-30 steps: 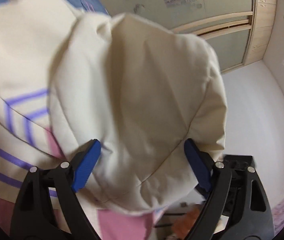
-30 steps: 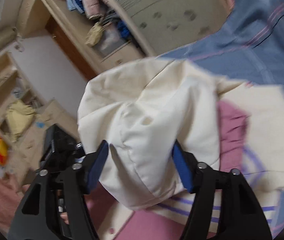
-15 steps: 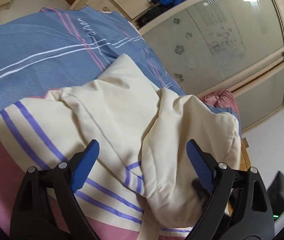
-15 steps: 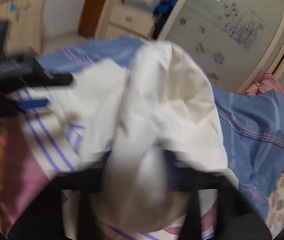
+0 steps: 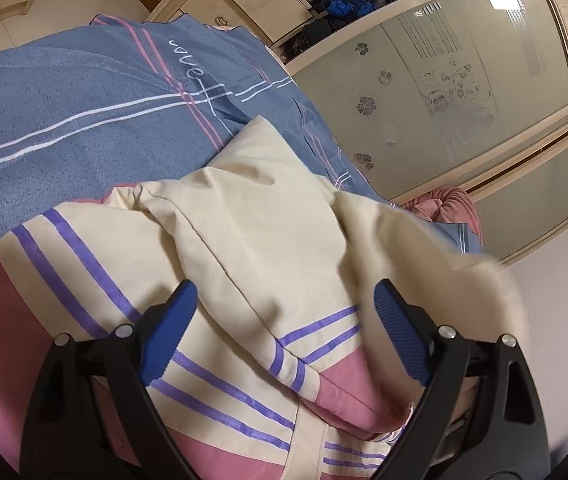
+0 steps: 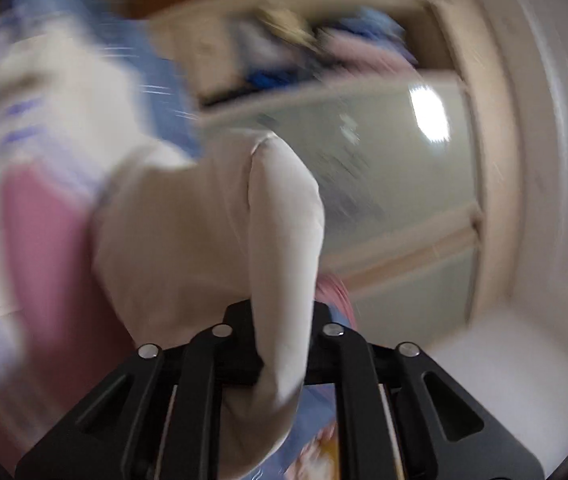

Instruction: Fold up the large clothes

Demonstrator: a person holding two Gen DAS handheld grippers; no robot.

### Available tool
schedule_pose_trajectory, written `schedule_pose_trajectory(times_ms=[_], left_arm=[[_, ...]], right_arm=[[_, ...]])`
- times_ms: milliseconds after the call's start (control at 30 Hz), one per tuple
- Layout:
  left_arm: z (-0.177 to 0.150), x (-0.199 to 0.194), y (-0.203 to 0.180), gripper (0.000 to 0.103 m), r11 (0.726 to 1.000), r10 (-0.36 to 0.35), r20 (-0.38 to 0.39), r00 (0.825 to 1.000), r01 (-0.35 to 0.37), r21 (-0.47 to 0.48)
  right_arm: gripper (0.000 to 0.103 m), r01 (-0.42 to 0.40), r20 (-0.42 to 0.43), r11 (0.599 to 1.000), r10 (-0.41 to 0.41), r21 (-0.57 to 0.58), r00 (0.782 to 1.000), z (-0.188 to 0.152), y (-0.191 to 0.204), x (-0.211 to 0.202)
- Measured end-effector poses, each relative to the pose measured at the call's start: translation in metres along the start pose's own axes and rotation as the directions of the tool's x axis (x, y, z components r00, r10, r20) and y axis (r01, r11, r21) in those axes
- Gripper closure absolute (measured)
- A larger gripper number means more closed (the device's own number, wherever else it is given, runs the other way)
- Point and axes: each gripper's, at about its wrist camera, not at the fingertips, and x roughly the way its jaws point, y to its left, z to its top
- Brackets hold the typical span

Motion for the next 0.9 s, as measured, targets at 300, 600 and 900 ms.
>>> schedule_pose_trajectory(times_ms=[300,600,900], left_arm=[[-0.018,0.003,-0.044,0.012,0.96,-0.167,-0.084,0.982,0.181,0.212],[-0.044,0.001,-0.081,0.016,0.902,-0.144,-0.017,0.989,0.138,0.409],[-0.045,0.006,-0.082,0.016,0.889,-0.228,-0.078,0.971,0.24,0.39]], right_arm=[[0.03,-0.499,0.218,0.823,0.453,0.272,0.865,-0.016,-0.023,-0.067],[0.066,-0.501,0.363,0.152,0.518,0.852,0.775,-0.13,-0.16,0.041],[0.062,-0.585,0.354,0.004,0.793,0.811,0.496,-0.078,-0.041,0.087]])
